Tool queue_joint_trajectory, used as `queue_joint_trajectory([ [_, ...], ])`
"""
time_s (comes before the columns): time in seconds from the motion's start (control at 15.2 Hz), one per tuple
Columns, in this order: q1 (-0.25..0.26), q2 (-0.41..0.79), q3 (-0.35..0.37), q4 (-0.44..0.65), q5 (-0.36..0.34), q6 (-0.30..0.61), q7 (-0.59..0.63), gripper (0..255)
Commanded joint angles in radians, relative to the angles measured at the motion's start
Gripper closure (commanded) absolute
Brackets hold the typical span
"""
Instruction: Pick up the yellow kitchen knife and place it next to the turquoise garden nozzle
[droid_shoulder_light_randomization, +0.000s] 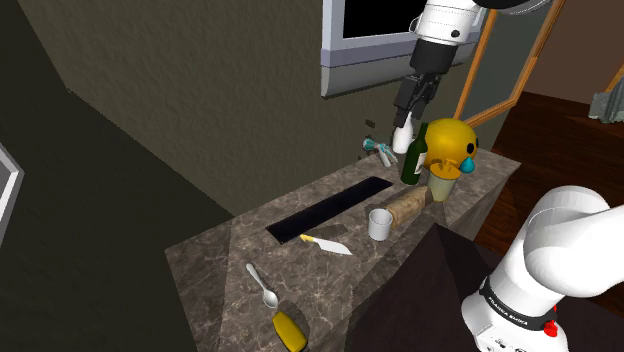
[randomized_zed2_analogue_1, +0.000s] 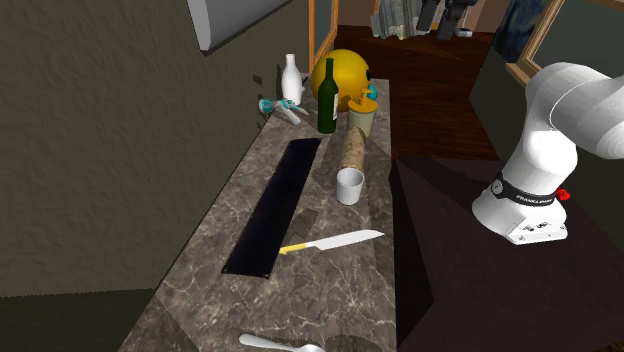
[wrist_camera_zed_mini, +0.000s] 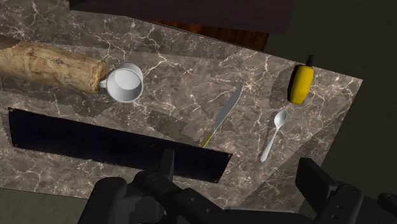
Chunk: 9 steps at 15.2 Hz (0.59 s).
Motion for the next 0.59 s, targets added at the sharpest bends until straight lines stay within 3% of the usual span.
queue_joint_trajectory([
  [0.0,0.0,0.0,0.0,0.0,0.0,0.0,0.0,0],
  [0.53,0.007,0.171,0.079,-0.102,0.008,0.228,0.072,0],
])
